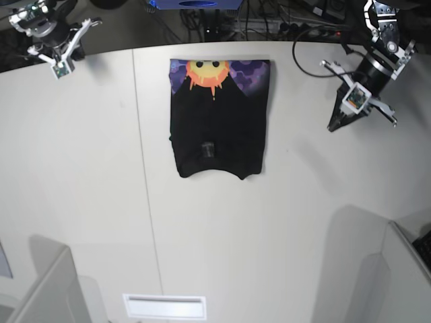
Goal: Fold the T-shirt properly
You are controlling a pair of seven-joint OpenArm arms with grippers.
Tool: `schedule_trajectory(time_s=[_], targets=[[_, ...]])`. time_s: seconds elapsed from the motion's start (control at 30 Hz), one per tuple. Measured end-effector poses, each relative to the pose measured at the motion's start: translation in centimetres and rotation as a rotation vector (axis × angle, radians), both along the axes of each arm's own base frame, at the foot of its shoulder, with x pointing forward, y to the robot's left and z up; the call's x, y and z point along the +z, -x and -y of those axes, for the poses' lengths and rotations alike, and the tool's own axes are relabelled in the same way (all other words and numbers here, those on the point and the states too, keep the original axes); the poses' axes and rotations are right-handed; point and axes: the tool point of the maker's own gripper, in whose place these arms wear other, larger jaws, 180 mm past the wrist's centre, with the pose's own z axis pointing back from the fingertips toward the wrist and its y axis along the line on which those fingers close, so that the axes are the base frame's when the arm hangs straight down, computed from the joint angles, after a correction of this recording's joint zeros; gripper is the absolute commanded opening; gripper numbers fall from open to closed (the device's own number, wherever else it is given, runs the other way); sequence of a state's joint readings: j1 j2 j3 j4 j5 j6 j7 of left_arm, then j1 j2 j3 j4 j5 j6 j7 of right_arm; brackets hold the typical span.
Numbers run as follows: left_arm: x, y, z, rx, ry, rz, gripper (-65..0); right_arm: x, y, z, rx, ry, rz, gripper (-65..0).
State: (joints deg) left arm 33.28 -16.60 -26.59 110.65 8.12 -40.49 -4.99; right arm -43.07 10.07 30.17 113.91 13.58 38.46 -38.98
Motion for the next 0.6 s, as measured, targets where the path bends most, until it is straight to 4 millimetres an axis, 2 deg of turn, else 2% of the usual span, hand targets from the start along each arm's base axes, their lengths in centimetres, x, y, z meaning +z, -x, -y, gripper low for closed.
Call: schedule_trajectory(time_s=[0.13, 0.27, 0.43, 0.6], targets=[[-1.5, 3.8, -0.1, -0.01, 0.024, -0.074, -65.0, -0.6, 2.1, 0.4, 0.018, 0.037, -0.064, -65.0], [-3.5, 8.1, 0.1, -0.014, 0.031, -0.199, -65.0, -1.0, 5.1, 0.7, 0.033, 0.05, -0.144, -65.0], [-5.8, 11.9, -0.7, 0.015, 0.037, -0.324, -65.0, -1.3, 8.7, 1.7, 0.061, 0.109, -0.252, -65.0], [-7.3, 15.4, -0.8, 0.024, 0.042, -0.429, -65.0, -1.3, 11.0, 1.6, 0.075, 0.117, -0.306, -65.0]])
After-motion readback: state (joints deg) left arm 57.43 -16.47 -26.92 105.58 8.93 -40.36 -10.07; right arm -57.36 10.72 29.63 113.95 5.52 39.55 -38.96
